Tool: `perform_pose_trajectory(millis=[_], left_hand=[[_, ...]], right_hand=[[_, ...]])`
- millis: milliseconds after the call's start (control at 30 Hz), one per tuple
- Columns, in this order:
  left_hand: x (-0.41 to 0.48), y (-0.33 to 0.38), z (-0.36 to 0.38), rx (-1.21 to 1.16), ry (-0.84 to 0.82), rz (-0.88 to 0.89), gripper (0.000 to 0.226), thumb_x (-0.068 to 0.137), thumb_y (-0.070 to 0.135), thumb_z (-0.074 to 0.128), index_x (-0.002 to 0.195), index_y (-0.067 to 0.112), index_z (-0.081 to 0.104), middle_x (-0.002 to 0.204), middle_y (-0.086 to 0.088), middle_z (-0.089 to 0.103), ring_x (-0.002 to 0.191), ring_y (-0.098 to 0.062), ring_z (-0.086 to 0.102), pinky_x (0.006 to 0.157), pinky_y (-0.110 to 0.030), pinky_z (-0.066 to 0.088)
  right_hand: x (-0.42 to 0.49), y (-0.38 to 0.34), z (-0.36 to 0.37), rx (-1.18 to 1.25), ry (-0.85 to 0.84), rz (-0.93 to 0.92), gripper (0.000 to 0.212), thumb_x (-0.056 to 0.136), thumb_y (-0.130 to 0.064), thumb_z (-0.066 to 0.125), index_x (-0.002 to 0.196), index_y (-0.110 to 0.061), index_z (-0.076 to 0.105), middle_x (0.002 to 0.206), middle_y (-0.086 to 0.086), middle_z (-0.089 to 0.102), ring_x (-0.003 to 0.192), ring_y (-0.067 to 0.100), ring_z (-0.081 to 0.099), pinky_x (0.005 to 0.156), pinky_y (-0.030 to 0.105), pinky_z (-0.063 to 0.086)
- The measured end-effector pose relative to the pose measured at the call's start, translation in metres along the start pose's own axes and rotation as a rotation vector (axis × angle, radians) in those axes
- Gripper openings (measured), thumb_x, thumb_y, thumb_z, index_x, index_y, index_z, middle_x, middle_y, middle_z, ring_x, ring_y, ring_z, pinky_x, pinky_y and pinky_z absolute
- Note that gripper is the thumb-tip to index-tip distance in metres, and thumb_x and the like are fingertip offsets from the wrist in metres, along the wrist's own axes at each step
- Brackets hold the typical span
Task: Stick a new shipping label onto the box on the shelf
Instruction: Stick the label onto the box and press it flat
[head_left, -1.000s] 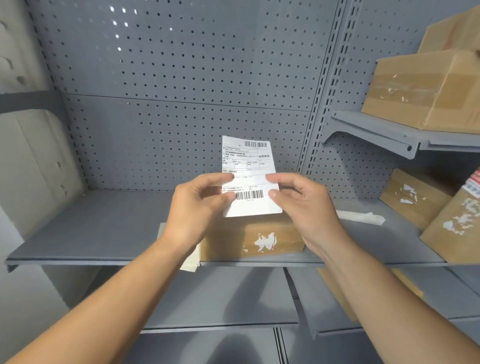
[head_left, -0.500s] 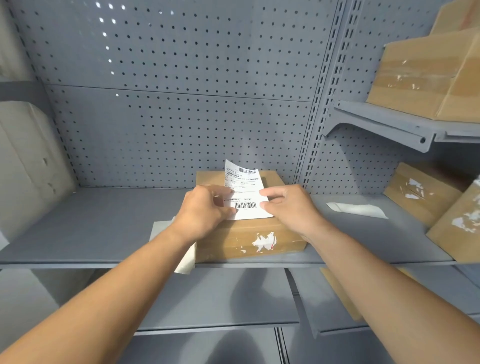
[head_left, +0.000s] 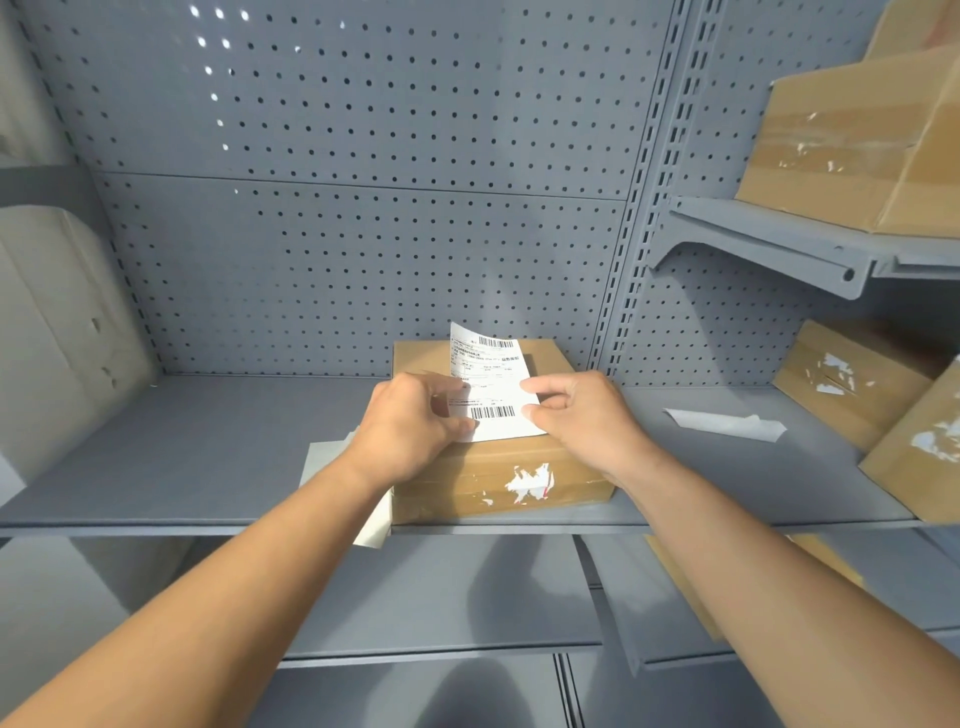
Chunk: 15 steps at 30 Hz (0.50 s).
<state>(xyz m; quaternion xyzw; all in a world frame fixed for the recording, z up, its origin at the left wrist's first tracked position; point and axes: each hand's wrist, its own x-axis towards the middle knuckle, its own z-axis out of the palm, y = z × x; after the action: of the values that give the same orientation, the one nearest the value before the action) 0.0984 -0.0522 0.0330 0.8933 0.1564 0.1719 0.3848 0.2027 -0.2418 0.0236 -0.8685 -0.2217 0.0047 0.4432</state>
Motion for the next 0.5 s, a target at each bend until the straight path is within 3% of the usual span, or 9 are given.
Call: perform_pose_trajectory(millis=[100, 267, 433, 500], left_hand=[[-0.002, 0.000, 0.002, 0.025, 0.010, 0.027, 0.047, 0.082, 0.025, 0.084, 0.127, 0.024, 0.073, 0.102, 0.008, 0.069, 0.112, -0.018, 0.063, 0.101, -0.029, 0.048], [0.000, -0.004, 0.003, 0.067, 0.020, 0.070, 0.049, 0.083, 0.027, 0.083, 0.130, 0.025, 0.070, 0.111, 0.009, 0.071, 0.114, -0.019, 0.061, 0.104, -0.032, 0.046], [-0.002, -0.005, 0.006, 0.139, 0.027, 0.130, 0.049, 0.086, 0.028, 0.079, 0.134, 0.026, 0.067, 0.130, 0.009, 0.069, 0.121, -0.022, 0.059, 0.107, -0.038, 0.046], [-0.004, -0.005, 0.006, 0.158, 0.029, 0.161, 0.048, 0.087, 0.027, 0.079, 0.134, 0.026, 0.067, 0.134, 0.008, 0.068, 0.119, -0.022, 0.061, 0.105, -0.038, 0.047]], right_hand=[[0.000, 0.002, 0.000, 0.005, 0.002, -0.002, 0.038, 0.078, -0.034, 0.078, 0.115, -0.031, 0.075, 0.084, -0.009, 0.080, 0.087, 0.009, 0.075, 0.093, 0.039, 0.058], [-0.001, 0.002, 0.002, -0.033, 0.019, -0.030, 0.038, 0.080, -0.035, 0.078, 0.117, -0.033, 0.074, 0.080, -0.010, 0.079, 0.081, 0.010, 0.075, 0.086, 0.037, 0.060], [-0.011, -0.003, 0.001, -0.134, 0.059, -0.098, 0.034, 0.087, -0.029, 0.076, 0.120, -0.033, 0.072, 0.086, -0.011, 0.076, 0.081, 0.005, 0.072, 0.069, 0.017, 0.053], [-0.014, -0.003, 0.003, -0.150, 0.091, -0.140, 0.033, 0.086, -0.026, 0.077, 0.118, -0.030, 0.073, 0.088, -0.011, 0.075, 0.080, 0.003, 0.071, 0.069, 0.014, 0.054]])
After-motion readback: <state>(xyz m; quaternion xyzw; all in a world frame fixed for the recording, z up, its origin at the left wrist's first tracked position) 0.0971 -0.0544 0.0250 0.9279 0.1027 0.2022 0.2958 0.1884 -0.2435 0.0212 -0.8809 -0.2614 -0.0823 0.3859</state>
